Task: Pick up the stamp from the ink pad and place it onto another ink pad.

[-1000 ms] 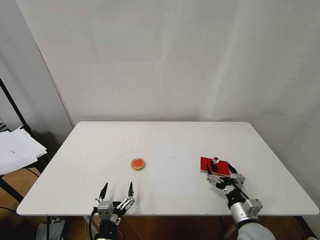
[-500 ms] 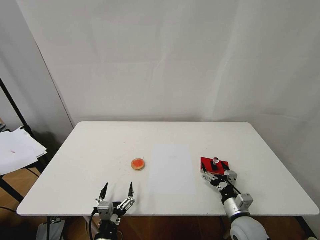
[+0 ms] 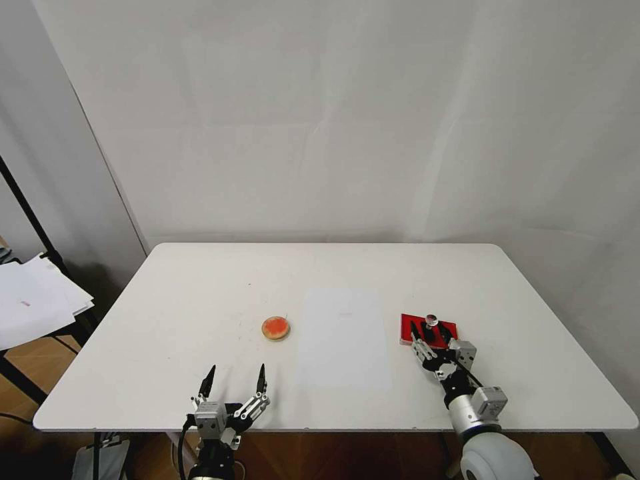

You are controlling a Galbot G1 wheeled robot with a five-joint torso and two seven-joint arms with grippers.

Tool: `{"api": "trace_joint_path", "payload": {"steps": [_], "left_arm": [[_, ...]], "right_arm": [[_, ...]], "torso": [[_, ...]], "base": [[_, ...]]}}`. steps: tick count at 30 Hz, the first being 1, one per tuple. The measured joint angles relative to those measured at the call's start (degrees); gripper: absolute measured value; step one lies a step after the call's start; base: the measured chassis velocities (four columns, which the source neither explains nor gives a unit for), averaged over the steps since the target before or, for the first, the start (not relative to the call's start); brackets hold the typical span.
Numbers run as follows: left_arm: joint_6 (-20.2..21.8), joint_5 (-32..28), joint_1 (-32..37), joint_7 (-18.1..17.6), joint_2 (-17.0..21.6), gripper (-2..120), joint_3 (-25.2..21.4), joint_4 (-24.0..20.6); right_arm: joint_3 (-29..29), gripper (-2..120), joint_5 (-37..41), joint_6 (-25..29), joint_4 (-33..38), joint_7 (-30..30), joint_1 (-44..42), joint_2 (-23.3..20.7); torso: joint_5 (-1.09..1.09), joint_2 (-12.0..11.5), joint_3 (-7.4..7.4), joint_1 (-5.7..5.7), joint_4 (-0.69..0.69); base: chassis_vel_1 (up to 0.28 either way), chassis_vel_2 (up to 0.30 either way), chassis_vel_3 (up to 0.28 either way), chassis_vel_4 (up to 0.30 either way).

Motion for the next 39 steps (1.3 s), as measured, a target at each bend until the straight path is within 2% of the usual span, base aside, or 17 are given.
{"api": "trace_joint_path", "payload": {"steps": [1, 4, 6, 10, 22, 34, 38, 39], "left_arm": [[0.0, 0.0, 0.0, 0.0, 0.0, 102, 0.0, 0.0], [0.0, 0.0, 0.0, 0.0, 0.0, 102, 0.0, 0.0], [0.0, 0.0, 0.0, 0.0, 0.0, 102, 0.0, 0.0], [0.0, 0.0, 0.0, 0.0, 0.0, 102, 0.0, 0.0], [0.0, 0.0, 0.0, 0.0, 0.0, 102, 0.0, 0.0], [0.0, 0.0, 0.0, 0.0, 0.0, 102, 0.0, 0.0], [0.0, 0.0, 0.0, 0.0, 0.0, 102, 0.0, 0.0], [0.0, 0.0, 0.0, 0.0, 0.0, 102, 0.0, 0.0]], "right_arm": [[0.0, 43, 0.0, 0.0, 0.0, 0.0, 0.0, 0.0], [0.0, 28, -0.1, 0.0, 0.1, 0.1, 0.0, 0.0], [0.0, 25, -0.1, 0.0, 0.2, 0.1, -0.1, 0.0], [-0.1, 8, -0.1, 0.1, 0.3, 0.2, -0.2, 0.1], [0.0, 8, -0.1, 0.2, 2.8, 0.2, -1.0, -0.6], [-1.8, 8, -0.7, 0.4, 0.5, 0.0, -1.2, -0.2], [-2.6, 8, -0.2, 1.3, 3.0, 0.1, -1.0, 0.0], [-3.0, 8, 0.7, 1.7, 5.3, 0.0, -0.5, 0.0]], "torso": [[0.0, 0.0, 0.0, 0.0, 0.0], [0.0, 0.0, 0.0, 0.0, 0.0], [0.0, 0.0, 0.0, 0.0, 0.0], [0.0, 0.0, 0.0, 0.0, 0.0], [-0.01, 0.0, 0.0, 0.0, 0.0], [-0.02, 0.0, -0.01, -0.01, -0.01], [0.06, 0.0, 0.01, 0.0, -0.01], [0.0, 0.0, 0.0, 0.0, 0.01]], "base": [[0.0, 0.0, 0.0, 0.0], [0.0, 0.0, 0.0, 0.0], [0.0, 0.0, 0.0, 0.0], [0.0, 0.0, 0.0, 0.0], [0.0, 0.0, 0.0, 0.0], [0.0, 0.0, 0.0, 0.0], [0.0, 0.0, 0.0, 0.0], [0.0, 0.0, 0.0, 0.0]]}}
